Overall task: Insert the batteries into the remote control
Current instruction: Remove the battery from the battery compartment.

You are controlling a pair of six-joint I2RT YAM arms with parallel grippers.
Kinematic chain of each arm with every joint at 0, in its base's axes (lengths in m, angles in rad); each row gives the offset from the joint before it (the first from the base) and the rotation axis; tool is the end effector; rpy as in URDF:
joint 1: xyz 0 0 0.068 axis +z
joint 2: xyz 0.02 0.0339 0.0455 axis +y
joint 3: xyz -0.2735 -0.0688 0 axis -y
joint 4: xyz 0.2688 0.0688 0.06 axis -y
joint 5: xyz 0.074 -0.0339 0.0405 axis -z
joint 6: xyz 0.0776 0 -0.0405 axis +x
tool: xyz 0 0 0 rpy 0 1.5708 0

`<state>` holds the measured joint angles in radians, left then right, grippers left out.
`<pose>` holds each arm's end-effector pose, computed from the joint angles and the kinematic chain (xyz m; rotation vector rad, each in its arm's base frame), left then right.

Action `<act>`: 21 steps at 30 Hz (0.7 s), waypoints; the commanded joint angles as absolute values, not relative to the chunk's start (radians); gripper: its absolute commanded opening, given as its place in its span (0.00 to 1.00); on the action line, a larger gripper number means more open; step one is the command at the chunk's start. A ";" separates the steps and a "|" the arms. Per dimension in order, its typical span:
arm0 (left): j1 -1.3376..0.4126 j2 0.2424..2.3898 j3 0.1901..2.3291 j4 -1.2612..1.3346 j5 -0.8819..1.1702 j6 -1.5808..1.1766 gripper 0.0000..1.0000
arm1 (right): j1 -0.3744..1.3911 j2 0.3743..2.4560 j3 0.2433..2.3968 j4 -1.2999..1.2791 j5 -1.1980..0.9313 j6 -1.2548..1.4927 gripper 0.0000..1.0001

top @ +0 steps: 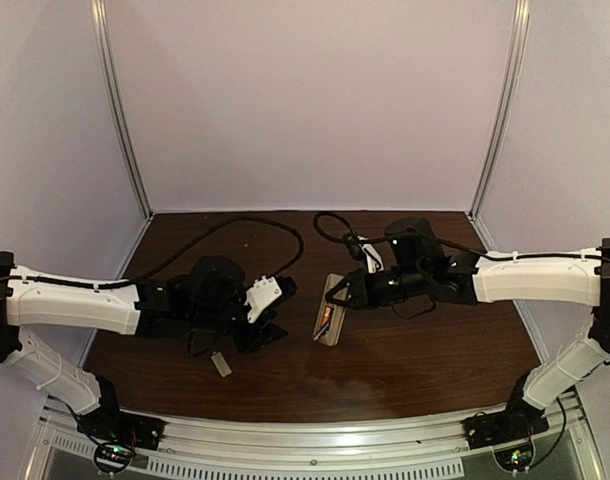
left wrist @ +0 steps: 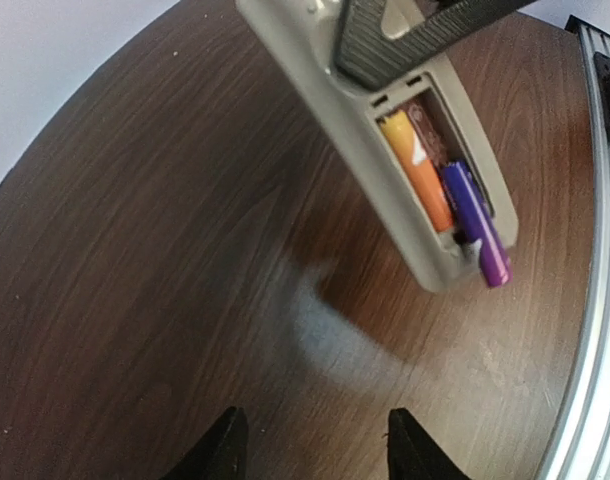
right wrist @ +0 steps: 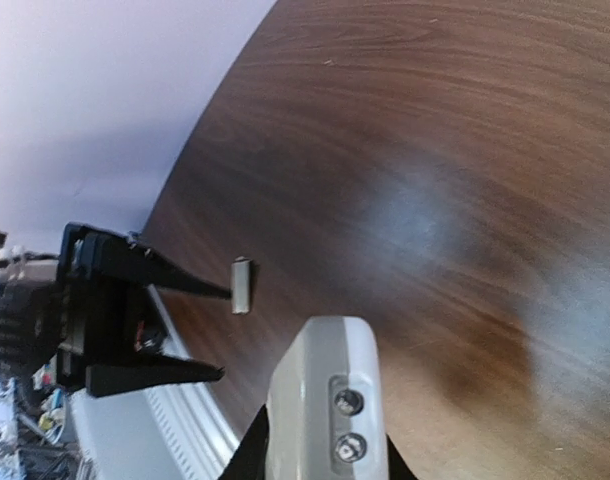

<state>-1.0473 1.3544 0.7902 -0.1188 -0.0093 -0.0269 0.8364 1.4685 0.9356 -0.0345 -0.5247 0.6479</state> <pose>0.1696 -0.2925 0.1919 1.1264 2.0233 -0.5542 0.2212 0.3030 0.2248 -0.5734 2.3380 1.3543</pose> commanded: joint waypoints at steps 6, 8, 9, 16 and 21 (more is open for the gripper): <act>-1.048 1.523 0.777 0.063 0.062 -0.205 0.48 | 0.831 1.560 1.089 -0.342 -0.057 0.375 0.00; -1.047 1.549 0.806 0.027 0.074 -0.195 0.46 | 0.827 1.559 1.097 -0.363 -0.040 0.368 0.00; -1.047 1.560 0.824 0.008 0.075 -0.193 0.45 | 0.822 1.553 1.098 -0.372 -0.039 0.366 0.00; -1.046 1.583 0.859 -0.099 0.079 -0.210 0.46 | 0.765 1.479 1.037 -0.363 -0.120 0.387 0.00; -1.048 1.595 0.874 -0.169 0.079 -0.397 0.49 | 0.740 1.439 0.996 -0.353 -0.180 0.401 0.00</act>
